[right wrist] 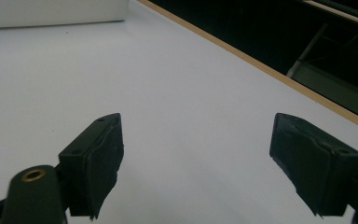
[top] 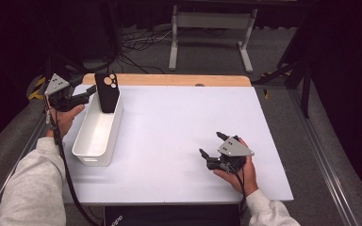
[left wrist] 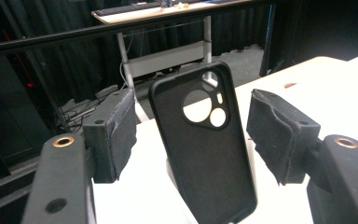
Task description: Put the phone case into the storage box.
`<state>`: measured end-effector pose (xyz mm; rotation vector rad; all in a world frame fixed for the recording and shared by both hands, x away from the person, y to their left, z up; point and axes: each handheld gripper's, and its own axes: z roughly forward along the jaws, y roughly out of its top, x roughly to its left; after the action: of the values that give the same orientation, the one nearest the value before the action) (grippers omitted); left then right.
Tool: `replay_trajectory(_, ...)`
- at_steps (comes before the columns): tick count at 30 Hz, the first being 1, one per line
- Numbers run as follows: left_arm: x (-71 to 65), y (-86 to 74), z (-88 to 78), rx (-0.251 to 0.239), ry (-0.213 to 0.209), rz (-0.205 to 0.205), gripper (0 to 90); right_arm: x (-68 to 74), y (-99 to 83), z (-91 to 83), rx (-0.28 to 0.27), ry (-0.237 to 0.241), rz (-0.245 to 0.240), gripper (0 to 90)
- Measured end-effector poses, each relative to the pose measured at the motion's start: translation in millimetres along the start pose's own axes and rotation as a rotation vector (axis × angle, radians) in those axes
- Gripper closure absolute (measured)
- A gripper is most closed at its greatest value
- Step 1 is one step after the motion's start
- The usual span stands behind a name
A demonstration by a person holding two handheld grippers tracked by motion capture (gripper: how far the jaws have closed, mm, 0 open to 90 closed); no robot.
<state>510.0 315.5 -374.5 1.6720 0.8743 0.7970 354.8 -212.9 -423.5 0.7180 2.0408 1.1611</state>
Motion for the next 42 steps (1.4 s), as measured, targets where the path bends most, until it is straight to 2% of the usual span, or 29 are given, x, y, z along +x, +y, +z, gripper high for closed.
replay_trajectory(3,-3.4,4.0,-6.5,-0.006,0.019,0.015,32.2,-1.3,1.2,-2.7,-0.012,0.0,0.0,18.2)
replay_trajectory(5,-4.3,6.8,-11.2,-0.021,0.02,0.005,31.1,-1.9,1.0,-4.3,-0.017,0.002,0.001,18.2)
replay_trajectory(8,-6.2,8.7,-13.9,-0.015,0.025,0.009,30.1,-2.4,0.4,-4.8,-0.016,0.002,0.003,18.2)
replay_trajectory(10,-7.5,10.1,-15.4,-0.003,0.029,0.011,27.6,-2.8,0.0,-5.2,-0.016,0.003,0.002,18.1)
replay_trajectory(14,-11.6,14.4,-20.4,-0.009,0.035,0.008,21.5,-4.6,-0.7,-7.8,-0.027,0.006,0.012,18.0)
replay_trajectory(17,-15.1,17.5,-24.4,-0.01,0.026,0.004,16.1,-6.0,-1.7,-8.3,-0.026,0.006,0.014,17.9)
replay_trajectory(18,-18.2,19.2,-27.4,-0.012,0.024,0.016,14.9,-6.1,-1.7,-8.7,-0.024,0.006,0.012,17.8)
replay_trajectory(23,-21.9,22.3,-36.4,-0.04,0.021,0.008,11.5,-5.9,-1.9,-10.0,-0.028,0.0,0.006,17.7)
replay_trajectory(25,-23.0,23.1,-39.2,-0.037,0.017,0.006,10.7,-6.2,-2.3,-10.3,-0.028,0.0,0.006,17.6)
replay_trajectory(42,-35.7,21.4,-47.2,-0.045,-0.033,0.017,2.6,-7.7,-5.3,-8.3,-0.02,0.012,0.014,16.9)
